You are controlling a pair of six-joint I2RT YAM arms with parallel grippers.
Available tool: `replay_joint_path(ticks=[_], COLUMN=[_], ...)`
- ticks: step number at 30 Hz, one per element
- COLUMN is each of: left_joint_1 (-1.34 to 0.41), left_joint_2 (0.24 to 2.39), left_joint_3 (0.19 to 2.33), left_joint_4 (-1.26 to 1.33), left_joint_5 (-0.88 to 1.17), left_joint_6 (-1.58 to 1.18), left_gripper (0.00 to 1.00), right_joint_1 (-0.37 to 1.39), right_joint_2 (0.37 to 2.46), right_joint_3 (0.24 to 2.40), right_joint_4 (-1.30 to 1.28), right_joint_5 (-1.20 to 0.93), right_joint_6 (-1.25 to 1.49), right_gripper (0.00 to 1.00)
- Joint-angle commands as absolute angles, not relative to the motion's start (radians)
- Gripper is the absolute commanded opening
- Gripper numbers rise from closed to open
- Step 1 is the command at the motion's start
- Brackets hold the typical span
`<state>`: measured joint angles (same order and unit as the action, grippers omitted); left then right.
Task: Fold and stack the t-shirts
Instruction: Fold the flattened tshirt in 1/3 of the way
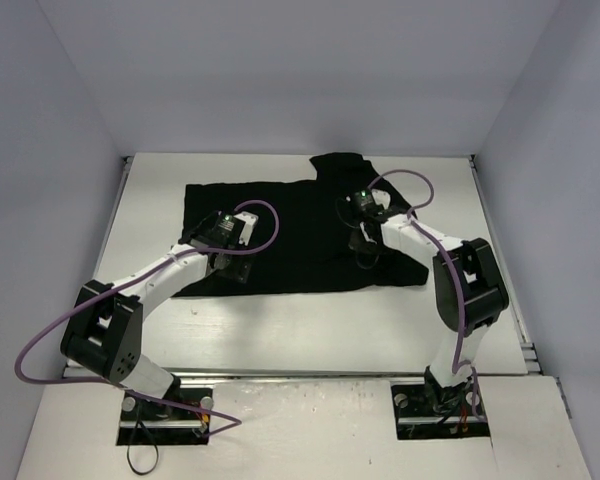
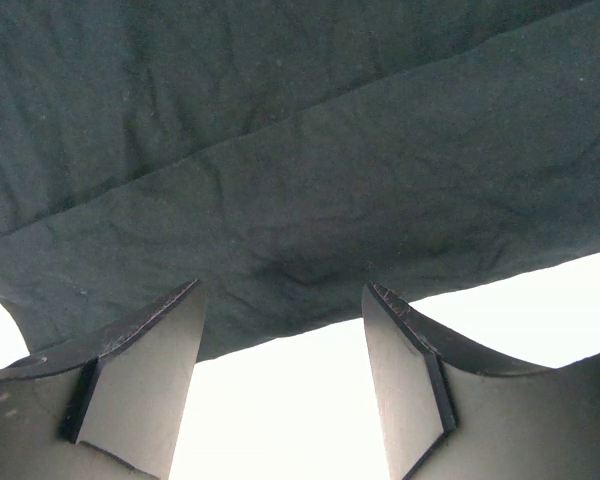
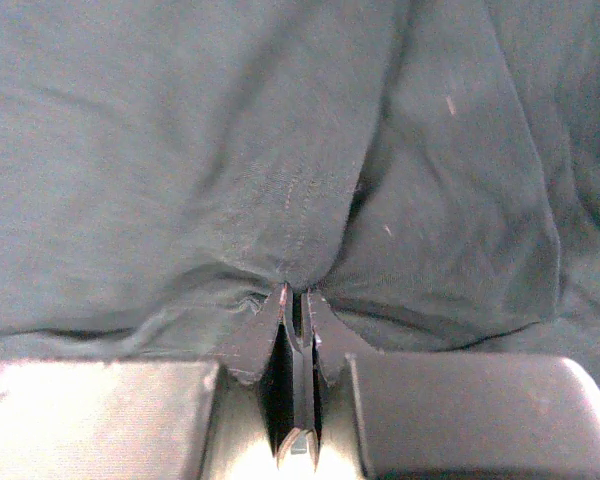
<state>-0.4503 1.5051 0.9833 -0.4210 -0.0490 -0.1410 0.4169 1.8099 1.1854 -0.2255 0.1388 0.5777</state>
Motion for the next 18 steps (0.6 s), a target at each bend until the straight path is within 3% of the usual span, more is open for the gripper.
replay_joint_path(ticks=[1,7,15,16,18], left_joint_1=[-0.445,-0.445,-0.445,-0.445,-0.445], left_joint_2=[1.457,1.456,1.466,1.466,1.471], left_joint_3=[0.985,0.985,0.985,0.985,0.985], left_joint_4=[-0.402,-0.403,-0.400,-0.399,-0.400], left_joint_5=[-0.048,-0.046,-0.032,-0.031,-0.029], left_joint_6=[-0.137,-0.135,-0.138,-0.138,-0.138], left_gripper=[0.59,0.59,0.59,0.59,0.59], right_joint_1=[0.436,0.448,0.446,0.446,0.446], right_joint_2=[1.783,1.815,1.846,1.851,1.850], right_joint_3=[1.316,1.361,1.238,1.231,1.225], right_joint_4=[-0.224,-0.254,-0.255,-0.255,-0.255], right_joint_5=[0.168,0.166,0.181,0.182,0.184], right_joint_6=[0.561,0.548,0.562,0.561,0.561], right_gripper=[0.02,0.03,0.02,0.04,0.21])
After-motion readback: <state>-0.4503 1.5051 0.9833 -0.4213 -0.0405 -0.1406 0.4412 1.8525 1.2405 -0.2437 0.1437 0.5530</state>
